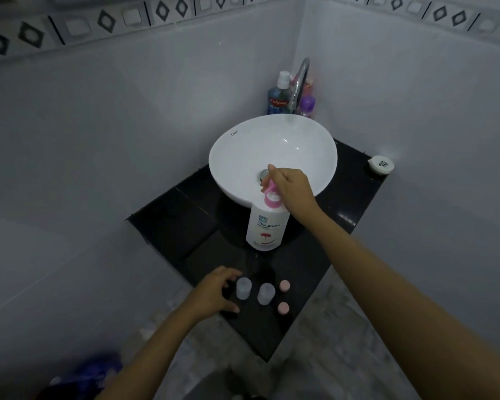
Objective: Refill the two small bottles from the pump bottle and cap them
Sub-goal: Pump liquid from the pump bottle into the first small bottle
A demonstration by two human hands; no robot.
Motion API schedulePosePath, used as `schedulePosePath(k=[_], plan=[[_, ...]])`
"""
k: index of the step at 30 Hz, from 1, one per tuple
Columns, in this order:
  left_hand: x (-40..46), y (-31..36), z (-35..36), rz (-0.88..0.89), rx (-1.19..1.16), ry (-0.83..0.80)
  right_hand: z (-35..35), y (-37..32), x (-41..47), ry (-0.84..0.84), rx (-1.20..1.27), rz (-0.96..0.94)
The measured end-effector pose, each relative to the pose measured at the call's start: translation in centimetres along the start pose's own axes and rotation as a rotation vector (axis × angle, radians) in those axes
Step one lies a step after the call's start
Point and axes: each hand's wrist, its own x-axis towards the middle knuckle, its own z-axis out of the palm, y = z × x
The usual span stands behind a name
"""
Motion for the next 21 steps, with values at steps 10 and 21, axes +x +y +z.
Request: schedulePosePath(k=[10,21], plan=[[0.5,-0.2,2.1,0.070,-0.038,0.147,0.2,0.0,0.0,0.012,0.043,0.000],[-0.2,3.8,-1.9,0.123,-0.250,0.341,-0.5,-0.9,0.7,-0.059,0.034,0.041]])
